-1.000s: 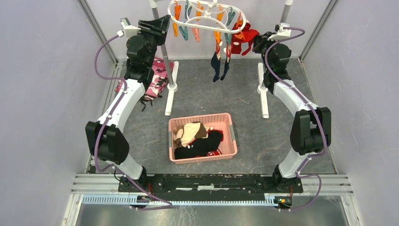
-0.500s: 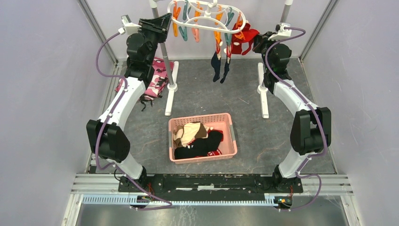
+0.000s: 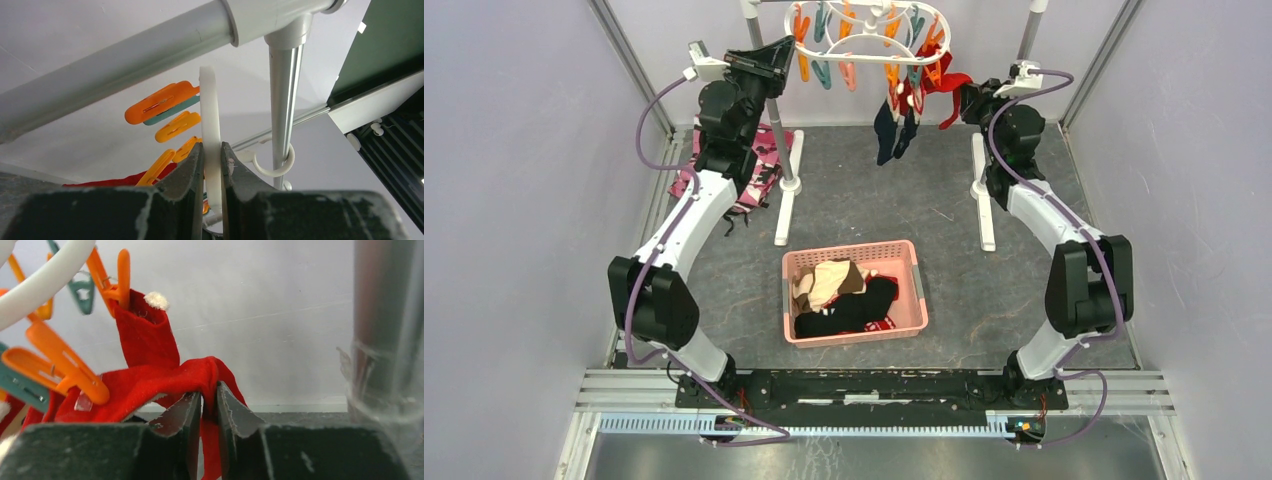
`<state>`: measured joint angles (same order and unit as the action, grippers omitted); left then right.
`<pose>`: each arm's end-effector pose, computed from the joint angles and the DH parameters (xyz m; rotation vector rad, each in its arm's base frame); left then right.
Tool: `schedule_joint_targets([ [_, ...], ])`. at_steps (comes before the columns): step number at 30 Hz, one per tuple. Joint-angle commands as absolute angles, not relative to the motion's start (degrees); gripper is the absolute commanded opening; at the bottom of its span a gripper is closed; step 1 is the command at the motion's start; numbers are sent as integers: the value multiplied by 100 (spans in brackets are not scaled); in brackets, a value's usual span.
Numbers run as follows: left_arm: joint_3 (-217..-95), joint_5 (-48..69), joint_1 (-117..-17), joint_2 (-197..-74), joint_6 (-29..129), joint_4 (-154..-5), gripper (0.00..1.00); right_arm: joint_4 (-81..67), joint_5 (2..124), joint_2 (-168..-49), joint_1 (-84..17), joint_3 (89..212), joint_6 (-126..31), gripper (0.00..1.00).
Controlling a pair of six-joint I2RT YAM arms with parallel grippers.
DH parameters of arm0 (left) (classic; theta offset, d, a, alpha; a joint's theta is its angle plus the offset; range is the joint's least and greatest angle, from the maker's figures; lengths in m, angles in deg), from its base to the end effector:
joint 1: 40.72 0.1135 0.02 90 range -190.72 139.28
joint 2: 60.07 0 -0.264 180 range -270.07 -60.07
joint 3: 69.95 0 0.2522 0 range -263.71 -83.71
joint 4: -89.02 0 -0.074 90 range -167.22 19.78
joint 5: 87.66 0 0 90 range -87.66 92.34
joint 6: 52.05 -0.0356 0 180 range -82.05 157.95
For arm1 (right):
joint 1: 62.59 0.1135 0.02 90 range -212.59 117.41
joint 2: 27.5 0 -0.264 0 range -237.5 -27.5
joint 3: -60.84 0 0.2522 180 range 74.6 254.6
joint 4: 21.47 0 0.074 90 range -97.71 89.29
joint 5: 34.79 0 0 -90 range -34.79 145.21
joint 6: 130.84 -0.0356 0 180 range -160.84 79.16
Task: Clip the socks to the hanger
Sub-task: Rotate the hanger at the clothesline.
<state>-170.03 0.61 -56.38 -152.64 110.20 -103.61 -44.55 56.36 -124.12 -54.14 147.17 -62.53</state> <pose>0.3708 -0.1028 0.4479 -0.6554 1.1569 -1.3067 0.4009 0.0603 0.3550 0.1400 1.3549 0.4567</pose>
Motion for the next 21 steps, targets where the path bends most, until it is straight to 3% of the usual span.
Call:
schedule_joint_targets([
  [1,-16828,-218,-5860,-14809,11329,-10672,2,-4966,5815,-11765,-5452,14351,-6291,25],
  [8,-16452,-1173,-6372,-14462,11437,-10700,2,-5011,6028,-11061,-5459,13709,-6090,43],
  [21,-15753,-2638,-7396,-14024,10909,-11305,2,-4325,6786,-10611,-5477,13629,-5938,59],
])
